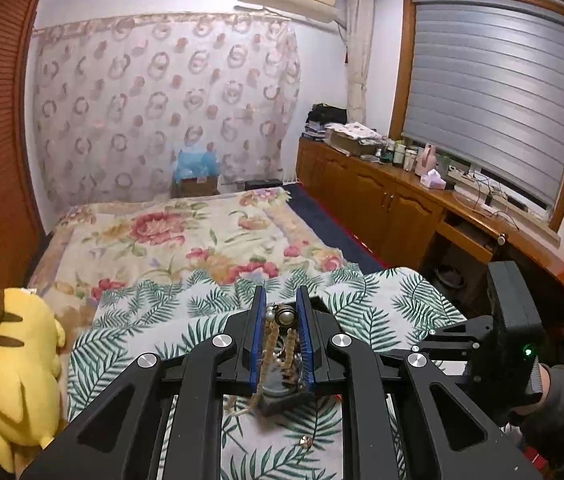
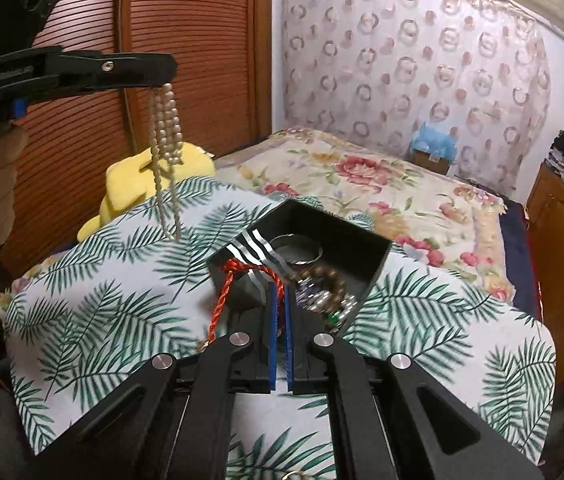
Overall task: Organize jewelry
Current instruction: 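Lower the pearl and red string bracelets into the black box and release both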
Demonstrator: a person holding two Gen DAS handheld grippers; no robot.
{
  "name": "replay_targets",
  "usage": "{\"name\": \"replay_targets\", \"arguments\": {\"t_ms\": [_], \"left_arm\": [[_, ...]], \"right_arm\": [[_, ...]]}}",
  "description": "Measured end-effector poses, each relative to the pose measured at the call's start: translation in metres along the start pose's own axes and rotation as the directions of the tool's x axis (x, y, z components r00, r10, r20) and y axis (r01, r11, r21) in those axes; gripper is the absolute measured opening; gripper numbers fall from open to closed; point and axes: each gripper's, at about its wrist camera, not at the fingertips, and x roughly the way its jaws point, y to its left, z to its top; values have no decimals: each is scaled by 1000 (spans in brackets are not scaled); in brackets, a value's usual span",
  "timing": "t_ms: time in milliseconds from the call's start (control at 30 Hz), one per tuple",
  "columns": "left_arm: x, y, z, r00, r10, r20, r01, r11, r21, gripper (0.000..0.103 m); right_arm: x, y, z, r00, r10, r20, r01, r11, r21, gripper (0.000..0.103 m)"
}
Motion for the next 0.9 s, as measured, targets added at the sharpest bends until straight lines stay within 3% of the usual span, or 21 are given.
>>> {"name": "replay_targets", "arguments": {"t_ms": [200,767,800,900], "left_arm": [[12,-7,16,1000,1,7,-1,1000,23,14],[62,-11,36,999,-15,-30,17,999,39,14],[65,-11,36,999,-16,-35,18,999,37,14],[76,-10,34,998,-18,-53,20,999,37,14]], "right_arm": [[14,-19,7,999,0,39,-1,999,44,4],[56,-30,2,1000,26,-5,-26,997,78,5],[56,-31,1,1000,26,-7,-25,997,79,6],[54,-31,1,1000,23,-5,-22,996,82,24]]}}
